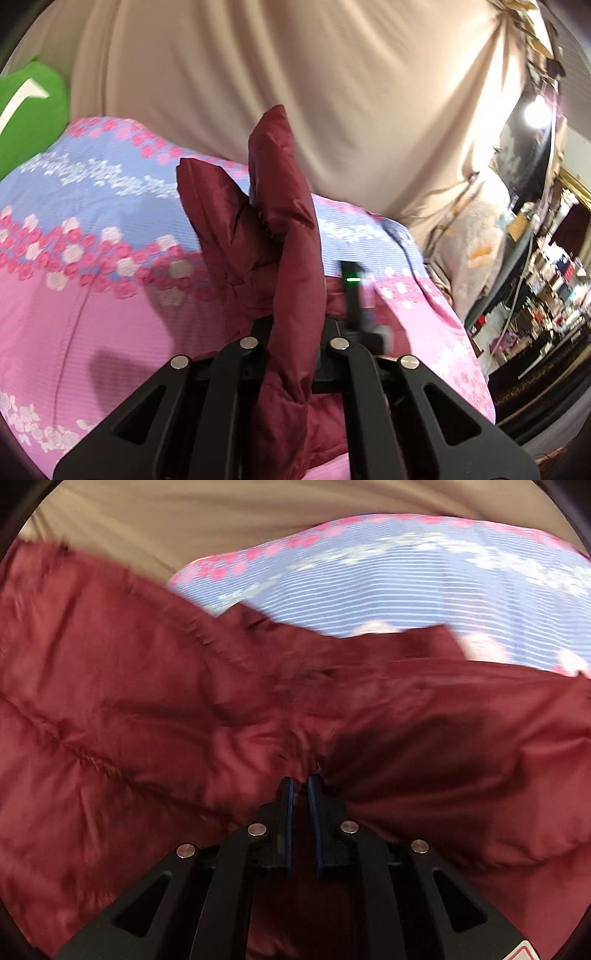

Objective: Fold large clothes
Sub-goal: 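Lift the jacket hem with both grippers and fold it over toward the collar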

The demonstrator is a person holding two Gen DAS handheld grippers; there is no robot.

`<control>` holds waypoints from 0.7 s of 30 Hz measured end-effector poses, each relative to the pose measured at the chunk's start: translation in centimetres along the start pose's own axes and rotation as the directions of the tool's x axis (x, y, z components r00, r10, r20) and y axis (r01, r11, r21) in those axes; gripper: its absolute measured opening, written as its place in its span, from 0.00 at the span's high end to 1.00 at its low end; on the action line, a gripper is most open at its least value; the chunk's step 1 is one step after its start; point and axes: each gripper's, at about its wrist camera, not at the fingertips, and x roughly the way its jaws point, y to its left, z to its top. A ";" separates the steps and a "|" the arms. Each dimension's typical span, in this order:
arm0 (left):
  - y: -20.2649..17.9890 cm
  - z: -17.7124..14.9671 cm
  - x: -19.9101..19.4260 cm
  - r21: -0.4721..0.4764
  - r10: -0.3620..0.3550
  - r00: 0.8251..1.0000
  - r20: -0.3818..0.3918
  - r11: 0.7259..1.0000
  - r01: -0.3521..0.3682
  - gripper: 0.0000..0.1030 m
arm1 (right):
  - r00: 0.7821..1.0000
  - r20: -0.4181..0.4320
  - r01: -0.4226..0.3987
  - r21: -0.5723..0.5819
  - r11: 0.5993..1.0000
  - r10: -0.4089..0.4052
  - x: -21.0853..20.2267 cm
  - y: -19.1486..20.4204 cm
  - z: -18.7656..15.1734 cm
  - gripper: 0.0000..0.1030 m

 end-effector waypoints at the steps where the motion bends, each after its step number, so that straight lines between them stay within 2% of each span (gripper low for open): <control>1: -0.6 0.0 0.2 0.008 -0.009 1.000 -0.004 1.000 0.009 0.94 | 1.000 0.003 0.003 -0.017 1.000 -0.003 0.5 0.6 0.0 0.89; 3: -2.1 0.1 1.1 0.034 -0.030 0.999 -0.016 0.999 0.031 0.94 | 1.000 0.014 0.002 -0.045 0.999 -0.002 1.1 1.4 0.1 0.89; 6: -4.8 -0.1 3.0 0.074 -0.054 0.998 -0.037 0.996 0.057 0.94 | 0.999 0.007 -0.046 -0.016 0.999 0.046 1.2 1.0 0.3 0.89; 9: -6.5 -0.2 4.8 0.085 -0.068 0.996 -0.066 0.994 0.073 0.94 | 0.998 0.020 -0.052 0.029 0.998 0.051 -1.7 -0.3 0.0 0.89; 11: -6.9 -0.3 5.2 0.089 -0.066 0.995 -0.073 0.993 0.073 0.94 | 0.997 0.077 -0.020 0.019 1.000 0.018 -5.8 -1.3 -0.5 0.89; 13: -7.3 -0.5 5.5 0.091 -0.068 0.994 -0.082 0.993 0.075 0.94 | 0.985 0.158 0.059 0.016 0.998 -0.061 -11.3 -3.5 -1.5 0.89; 14: -7.3 -0.6 5.6 0.094 -0.068 0.994 -0.085 0.993 0.076 0.94 | 0.974 0.193 0.110 0.034 0.993 -0.114 -14.1 -5.4 -2.3 0.89; 16: -7.7 -0.8 5.9 0.095 -0.070 0.993 -0.091 0.992 0.079 0.94 | 0.952 0.219 0.202 0.082 0.976 -0.215 -16.8 -8.3 -3.7 0.89; 18: -8.5 -1.1 6.4 0.104 -0.075 0.992 -0.097 0.991 0.085 0.94 | 0.944 0.191 0.246 0.136 0.960 -0.269 -17.4 -11.6 -5.4 0.89; 21: -9.8 -1.6 7.4 0.113 -0.077 0.991 -0.111 0.990 0.090 0.94 | 0.960 0.148 0.212 0.160 0.964 -0.236 -14.9 -13.4 -6.7 0.89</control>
